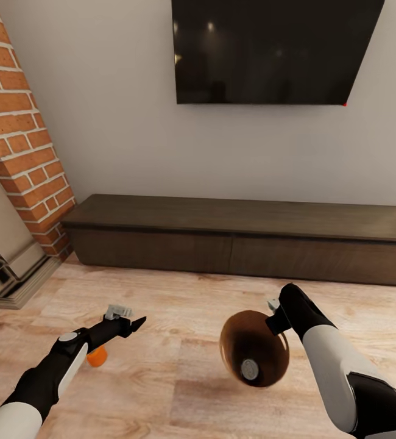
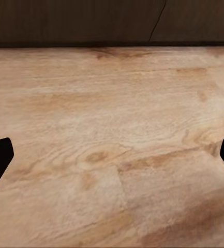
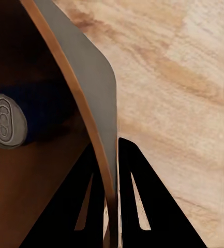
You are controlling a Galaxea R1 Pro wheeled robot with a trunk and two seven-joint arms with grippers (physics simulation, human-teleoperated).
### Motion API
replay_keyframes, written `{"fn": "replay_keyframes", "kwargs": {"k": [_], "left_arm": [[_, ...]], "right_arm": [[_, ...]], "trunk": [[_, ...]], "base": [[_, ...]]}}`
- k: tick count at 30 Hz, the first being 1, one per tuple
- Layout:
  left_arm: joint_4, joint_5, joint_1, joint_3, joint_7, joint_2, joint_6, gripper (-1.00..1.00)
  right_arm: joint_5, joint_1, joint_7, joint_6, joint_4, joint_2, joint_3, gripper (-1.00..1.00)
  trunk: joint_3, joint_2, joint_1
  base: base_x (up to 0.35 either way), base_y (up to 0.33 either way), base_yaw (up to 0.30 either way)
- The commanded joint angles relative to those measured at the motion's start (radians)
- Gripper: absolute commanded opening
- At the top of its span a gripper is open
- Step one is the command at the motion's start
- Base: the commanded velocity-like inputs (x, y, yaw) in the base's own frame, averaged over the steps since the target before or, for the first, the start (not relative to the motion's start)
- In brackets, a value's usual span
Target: Put the three can of soda from the living room inside the tash can in the kitchen.
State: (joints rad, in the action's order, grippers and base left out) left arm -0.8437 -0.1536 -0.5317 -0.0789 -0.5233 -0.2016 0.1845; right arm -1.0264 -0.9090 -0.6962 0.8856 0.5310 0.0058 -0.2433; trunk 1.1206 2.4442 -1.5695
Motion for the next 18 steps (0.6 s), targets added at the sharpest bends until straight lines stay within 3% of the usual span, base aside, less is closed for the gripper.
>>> {"fn": "replay_keyframes", "kwargs": {"k": [1,2,3,9,11,14,18], "left_arm": [[-0.006,0.000,0.000,0.000,-0.006,0.006,0.006,1.00],[-0.012,0.001,0.000,0.000,-0.011,0.011,0.012,1.00],[-0.053,0.001,0.000,0.000,-0.022,0.067,0.053,1.00],[-0.002,0.002,-0.023,0.003,0.082,0.047,0.088,1.00],[0.020,0.001,-0.043,0.004,0.194,0.043,0.094,1.00],[0.040,0.001,-0.058,0.004,0.227,0.038,0.097,1.00],[0.066,-0.001,-0.085,0.009,0.249,0.008,0.126,1.00]], "right_arm": [[0.006,0.000,-0.005,0.004,0.000,0.000,-0.001,-1.00],[0.002,0.000,-0.005,0.004,0.001,0.000,-0.002,-1.00],[0.397,0.000,-0.005,0.002,0.001,0.001,-0.002,-1.00],[0.399,0.001,-0.004,0.001,0.003,0.003,-0.002,-1.00],[0.399,0.002,-0.003,0.001,0.003,0.003,-0.001,-1.00],[0.399,0.002,-0.003,0.001,0.004,0.004,0.000,-1.00],[0.399,0.002,-0.002,0.001,0.004,0.005,0.002,-1.00]], "trunk": [[0.000,0.000,0.000],[0.000,0.000,0.000],[0.000,0.000,0.000],[0.000,0.000,0.000],[0.000,0.000,0.000],[0.000,0.000,0.000],[0.000,0.000,0.000]], "base": [[0.098,0.000,0.000],[0.078,0.000,0.000],[0.050,0.000,0.000],[0.018,0.000,0.000],[0.004,0.000,0.000],[0.001,0.000,0.000],[0.000,0.000,0.000]]}}
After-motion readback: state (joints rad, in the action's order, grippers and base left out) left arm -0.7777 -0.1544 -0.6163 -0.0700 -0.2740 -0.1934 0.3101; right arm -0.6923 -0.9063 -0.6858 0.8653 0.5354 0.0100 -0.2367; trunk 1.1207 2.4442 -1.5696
